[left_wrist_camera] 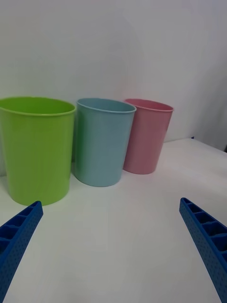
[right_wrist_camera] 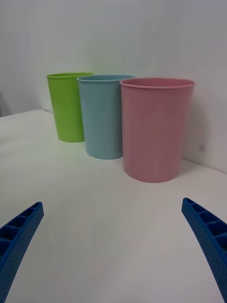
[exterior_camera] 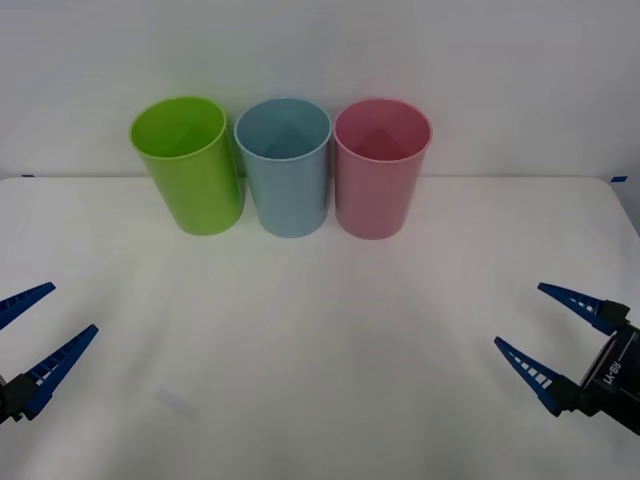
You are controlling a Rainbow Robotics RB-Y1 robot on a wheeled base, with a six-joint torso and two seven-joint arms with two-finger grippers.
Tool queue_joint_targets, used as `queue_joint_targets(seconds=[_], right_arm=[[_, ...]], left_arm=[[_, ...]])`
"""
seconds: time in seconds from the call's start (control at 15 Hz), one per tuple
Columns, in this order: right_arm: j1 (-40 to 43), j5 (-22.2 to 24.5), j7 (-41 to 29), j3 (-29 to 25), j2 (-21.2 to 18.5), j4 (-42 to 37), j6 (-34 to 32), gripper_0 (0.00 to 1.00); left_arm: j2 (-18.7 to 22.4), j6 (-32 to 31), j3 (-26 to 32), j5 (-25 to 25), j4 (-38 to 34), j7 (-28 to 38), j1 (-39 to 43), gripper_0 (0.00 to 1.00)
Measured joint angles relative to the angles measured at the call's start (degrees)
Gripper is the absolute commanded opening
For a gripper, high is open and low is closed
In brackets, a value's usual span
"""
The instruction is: Grasp the object on the table and drop it into the matching bin: aluminum can to the light blue bin, PET bottle to the pink bin.
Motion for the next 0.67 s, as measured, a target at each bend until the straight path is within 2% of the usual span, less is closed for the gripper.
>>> queue_joint_targets(seconds=[0.67], right_arm=[[5.0,0.0,0.0,-2.3,0.8,0.0,-1.1,1.00]], left_arm=[[0.0,0.0,0.0,0.0,0.0,0.0,0.0,1.00]])
